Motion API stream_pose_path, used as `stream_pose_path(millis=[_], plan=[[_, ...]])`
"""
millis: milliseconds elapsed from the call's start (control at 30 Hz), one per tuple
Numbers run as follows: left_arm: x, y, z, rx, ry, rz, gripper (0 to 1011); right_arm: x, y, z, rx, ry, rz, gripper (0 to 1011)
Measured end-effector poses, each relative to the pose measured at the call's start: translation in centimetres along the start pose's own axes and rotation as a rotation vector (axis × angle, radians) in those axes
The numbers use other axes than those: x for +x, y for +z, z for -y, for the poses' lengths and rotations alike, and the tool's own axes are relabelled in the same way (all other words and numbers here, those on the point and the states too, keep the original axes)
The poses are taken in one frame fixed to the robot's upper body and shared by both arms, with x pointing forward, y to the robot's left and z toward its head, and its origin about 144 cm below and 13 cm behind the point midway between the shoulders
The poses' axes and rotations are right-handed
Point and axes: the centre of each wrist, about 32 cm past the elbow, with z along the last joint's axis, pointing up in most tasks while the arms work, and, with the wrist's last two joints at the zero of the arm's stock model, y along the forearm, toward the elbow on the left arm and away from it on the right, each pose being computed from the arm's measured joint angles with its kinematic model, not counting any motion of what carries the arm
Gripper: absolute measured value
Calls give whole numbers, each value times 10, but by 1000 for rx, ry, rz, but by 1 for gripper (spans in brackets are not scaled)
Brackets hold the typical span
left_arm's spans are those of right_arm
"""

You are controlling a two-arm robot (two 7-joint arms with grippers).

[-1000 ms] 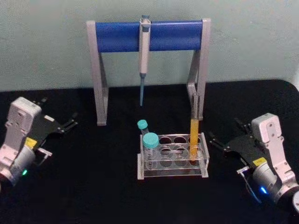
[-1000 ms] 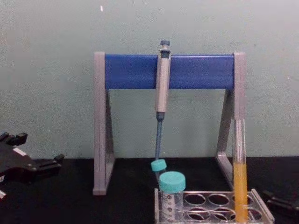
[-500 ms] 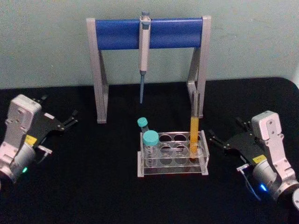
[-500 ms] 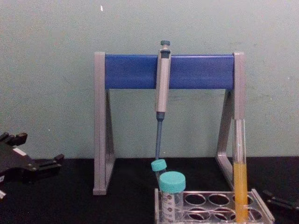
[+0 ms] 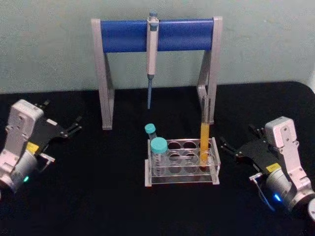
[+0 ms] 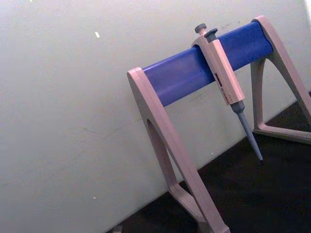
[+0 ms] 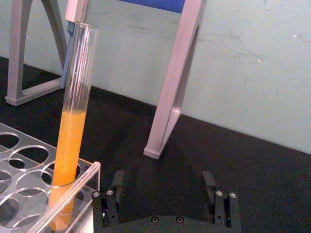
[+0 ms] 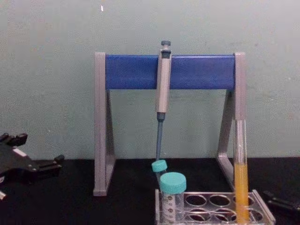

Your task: Pick up the test tube from the test tube rack, shake it, then place it back into the test tube rack.

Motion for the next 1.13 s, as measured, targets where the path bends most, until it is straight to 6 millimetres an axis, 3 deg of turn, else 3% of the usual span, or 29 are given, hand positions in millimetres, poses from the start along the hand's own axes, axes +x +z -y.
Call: stream_pose_path(millis=[1133], plan=[[0, 0, 0, 0, 0, 0, 1001, 0, 0, 0, 0, 0, 0, 1000]])
